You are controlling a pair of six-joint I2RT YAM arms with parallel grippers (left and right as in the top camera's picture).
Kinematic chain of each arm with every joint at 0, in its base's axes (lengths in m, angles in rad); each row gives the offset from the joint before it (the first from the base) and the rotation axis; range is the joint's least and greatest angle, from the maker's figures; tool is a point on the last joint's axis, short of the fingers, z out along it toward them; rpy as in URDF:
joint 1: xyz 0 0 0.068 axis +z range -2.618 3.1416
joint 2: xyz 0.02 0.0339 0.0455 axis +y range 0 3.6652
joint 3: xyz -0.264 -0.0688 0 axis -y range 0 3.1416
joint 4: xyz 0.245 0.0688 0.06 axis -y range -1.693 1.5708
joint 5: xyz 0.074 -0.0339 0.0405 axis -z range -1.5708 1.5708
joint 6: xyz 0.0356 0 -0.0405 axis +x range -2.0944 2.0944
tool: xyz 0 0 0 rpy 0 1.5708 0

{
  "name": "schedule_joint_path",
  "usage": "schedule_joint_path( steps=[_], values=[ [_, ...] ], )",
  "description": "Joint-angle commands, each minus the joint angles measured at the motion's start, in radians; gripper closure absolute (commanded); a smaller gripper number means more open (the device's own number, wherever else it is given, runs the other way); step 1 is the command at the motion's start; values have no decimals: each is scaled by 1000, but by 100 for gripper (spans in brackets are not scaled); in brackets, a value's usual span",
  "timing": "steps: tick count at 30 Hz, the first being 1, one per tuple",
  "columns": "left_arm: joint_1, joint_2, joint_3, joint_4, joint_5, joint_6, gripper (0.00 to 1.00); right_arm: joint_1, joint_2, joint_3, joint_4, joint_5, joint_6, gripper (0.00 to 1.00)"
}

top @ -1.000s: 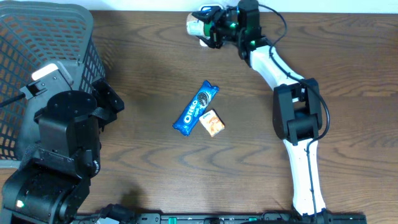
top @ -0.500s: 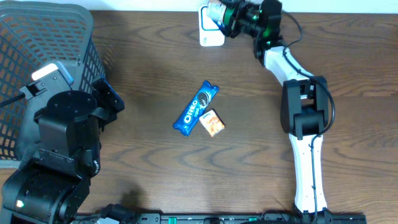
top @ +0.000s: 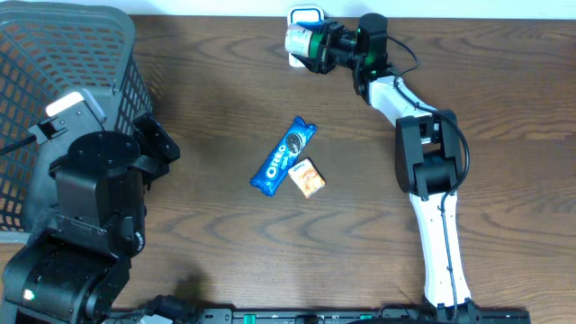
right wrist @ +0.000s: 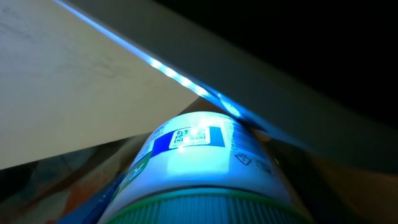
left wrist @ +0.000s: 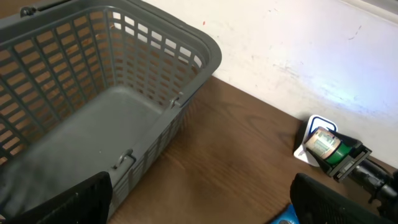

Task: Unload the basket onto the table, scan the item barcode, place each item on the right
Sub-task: 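Carry the green-lidded jar off to the right side of the table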

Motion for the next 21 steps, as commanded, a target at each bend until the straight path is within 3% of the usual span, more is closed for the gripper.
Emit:
schedule_joint_path(
  steps=[1,7,11,21],
  values=[
    [4,0,3,-2,-13,14,9,-6,-13,19,7,2,13,57],
    [4,0,3,-2,-13,14,9,-26,-13,87,125,-13,13,61],
    [4,0,3,-3,-13,14,9,-40,-13,176,156,-93,-31,71],
    [4,0,3,-2,-13,14,8,14,-16,494,156,-214,-318,67]
  ],
)
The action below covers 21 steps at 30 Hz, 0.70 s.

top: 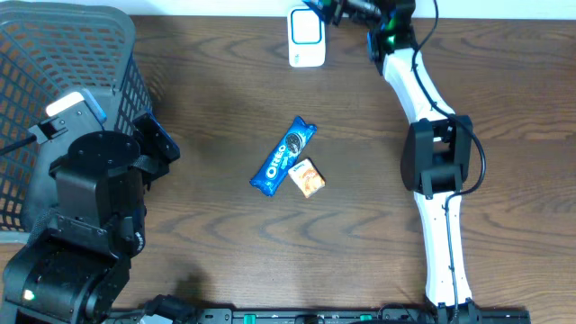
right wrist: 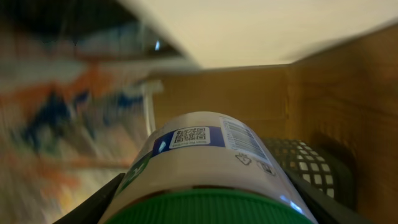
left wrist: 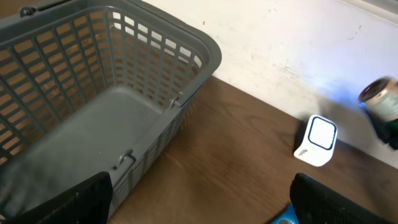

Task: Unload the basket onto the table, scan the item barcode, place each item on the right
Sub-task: 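Carry the green-lidded jar off to the right side of the table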

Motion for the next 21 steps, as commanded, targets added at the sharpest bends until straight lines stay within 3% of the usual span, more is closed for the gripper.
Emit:
schedule_joint_path(
  steps=[1,4,9,12,16,21],
  values=[
    [4,0,3,-2,-13,14,9,47,-17,119,2,-58,-155,66],
    [4,0,3,-2,-13,14,9,75,-26,191,-128,-60,-325,63],
    [4,0,3,-2,-13,14,9,145,-53,262,-504,41,-729,61],
    [4,0,3,-2,-13,14,9,201,-75,284,-726,241,-974,55],
    [4,0,3,-2,-13,14,9,272,-119,302,-1016,546,-1224,56],
    [4,0,3,-2,-13,14,9,354,-195,302,-1376,842,-1434,55]
  ],
)
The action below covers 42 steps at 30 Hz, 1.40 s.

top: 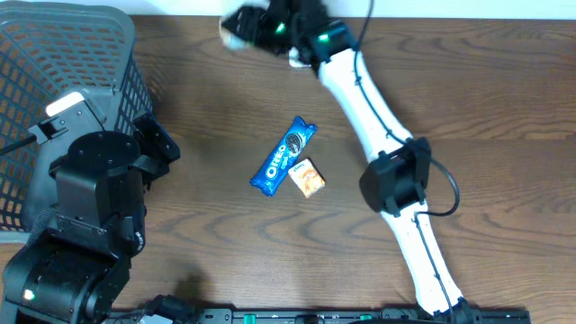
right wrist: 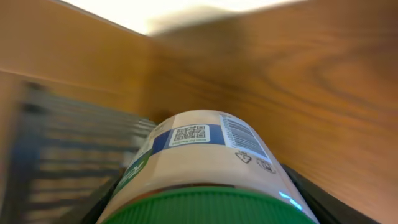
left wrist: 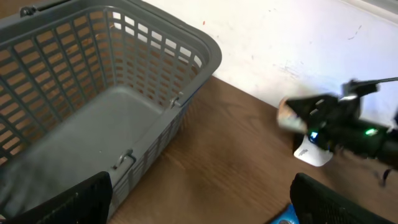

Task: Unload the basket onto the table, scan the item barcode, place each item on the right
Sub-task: 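Carry the green-lidded jar off to the right side of the table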

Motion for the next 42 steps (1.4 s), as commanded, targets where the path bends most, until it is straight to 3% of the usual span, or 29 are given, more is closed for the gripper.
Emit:
schedule_joint_path(
  steps=[1,4,7,13,24,34,39,42],
  values=[
    [4,0,3,-2,-13,14,8,42,-148,44,-163,332,-263,53],
    [4,0,3,-2,-13,14,9,60,-162,44,-414,544,-291,50],
    [4,0,3,-2,-13,14,9,48,-156,35,-624,660,-291,55],
    [4,0,3,-2,-12,14,9,-61,-155,14,-797,747,-288,57],
    [4,0,3,-2,-13,14,9,-425,-154,-87,-793,758,-290,53],
    [4,0,3,-2,-13,14,9,-738,-153,-398,-606,754,-310,52],
    [4,0,3,-2,-13,14,9,-872,-154,-451,-537,745,-326,48],
    [4,0,3,-2,-13,14,9,-950,-154,-474,-453,669,-422,45]
  ],
)
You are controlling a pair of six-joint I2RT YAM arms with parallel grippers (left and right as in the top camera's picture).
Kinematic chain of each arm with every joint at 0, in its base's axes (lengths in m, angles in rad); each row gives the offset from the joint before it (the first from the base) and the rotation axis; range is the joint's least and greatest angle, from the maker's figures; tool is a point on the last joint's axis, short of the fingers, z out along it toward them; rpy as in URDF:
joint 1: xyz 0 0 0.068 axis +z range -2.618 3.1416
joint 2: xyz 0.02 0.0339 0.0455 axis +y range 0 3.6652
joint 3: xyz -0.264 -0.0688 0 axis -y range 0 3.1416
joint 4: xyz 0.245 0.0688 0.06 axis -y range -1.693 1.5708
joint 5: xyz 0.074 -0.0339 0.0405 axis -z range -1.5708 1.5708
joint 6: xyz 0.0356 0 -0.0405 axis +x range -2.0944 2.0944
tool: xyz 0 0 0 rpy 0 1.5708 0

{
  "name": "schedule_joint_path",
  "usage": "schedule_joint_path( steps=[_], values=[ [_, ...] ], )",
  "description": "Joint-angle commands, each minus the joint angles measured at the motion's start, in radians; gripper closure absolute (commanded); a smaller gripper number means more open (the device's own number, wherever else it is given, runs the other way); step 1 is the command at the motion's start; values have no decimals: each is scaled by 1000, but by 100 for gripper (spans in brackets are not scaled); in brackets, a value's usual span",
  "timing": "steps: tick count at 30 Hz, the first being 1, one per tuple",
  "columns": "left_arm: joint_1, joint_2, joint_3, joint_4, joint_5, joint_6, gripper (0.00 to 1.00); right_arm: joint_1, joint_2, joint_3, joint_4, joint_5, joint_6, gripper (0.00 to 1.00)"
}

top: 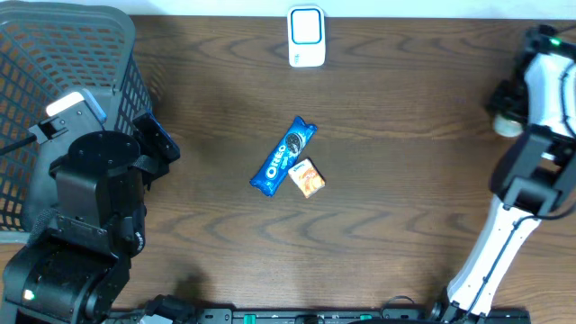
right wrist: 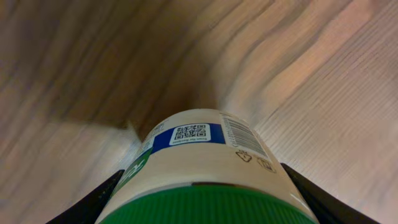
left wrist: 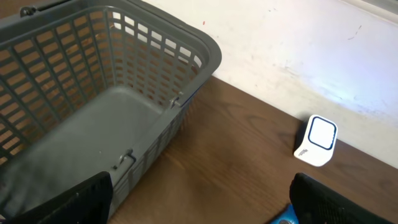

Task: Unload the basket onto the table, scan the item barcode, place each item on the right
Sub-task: 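Carry the green-lidded jar off to the right side of the table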

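A jar [right wrist: 205, 168] with a green lid and a white label sits between the fingers [right wrist: 93, 200] of my right gripper [right wrist: 202, 208], which is shut on it. Its QR code and barcode face the wrist camera. Overhead, the right gripper [top: 507, 106] hangs with the jar [top: 504, 122] over the table's far right side. The white scanner [top: 307, 36] stands at the back middle, also in the left wrist view as the scanner [left wrist: 317, 140]. My left gripper [left wrist: 202, 208] is open and empty beside the basket.
A grey mesh basket [top: 63, 63] fills the back left corner, the basket [left wrist: 93, 93] close in front of the left wrist. A blue Oreo pack [top: 284, 156] and a small orange snack [top: 308, 176] lie mid-table. The left arm [top: 94, 207] stands front left.
My right gripper, still shut on the jar, was at the back left of the scanner and is now over the table's far right side. The left arm has not moved.
The jar was held close against the scanner, blue light on its label. It was then at the back edge right of the scanner, then left of the scanner, and now at the far right. The left gripper stayed open by the basket throughout.
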Motion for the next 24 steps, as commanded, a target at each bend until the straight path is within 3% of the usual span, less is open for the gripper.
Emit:
schedule_joint_path(
  steps=[1,5,13,14,15,19,24],
  values=[
    [4,0,3,-3,-13,14,9,-72,-21,-16,53,-58,-104,44],
    [4,0,3,-3,-13,14,8,-154,-21,-30,100,-61,-112,33],
    [4,0,3,-3,-13,14,9,-260,-97,-16,98,-65,-92,27],
    [4,0,3,-3,-13,14,8,-262,-126,-16,98,-65,-91,23],
    [4,0,3,-3,-13,14,9,-261,-162,-16,101,-65,-86,1],
    [4,0,3,-3,-13,14,8,-227,-332,-16,106,-150,-84,1],
    [4,0,3,-3,-13,14,9,-98,-507,-16,69,-428,-76,1]
  ],
)
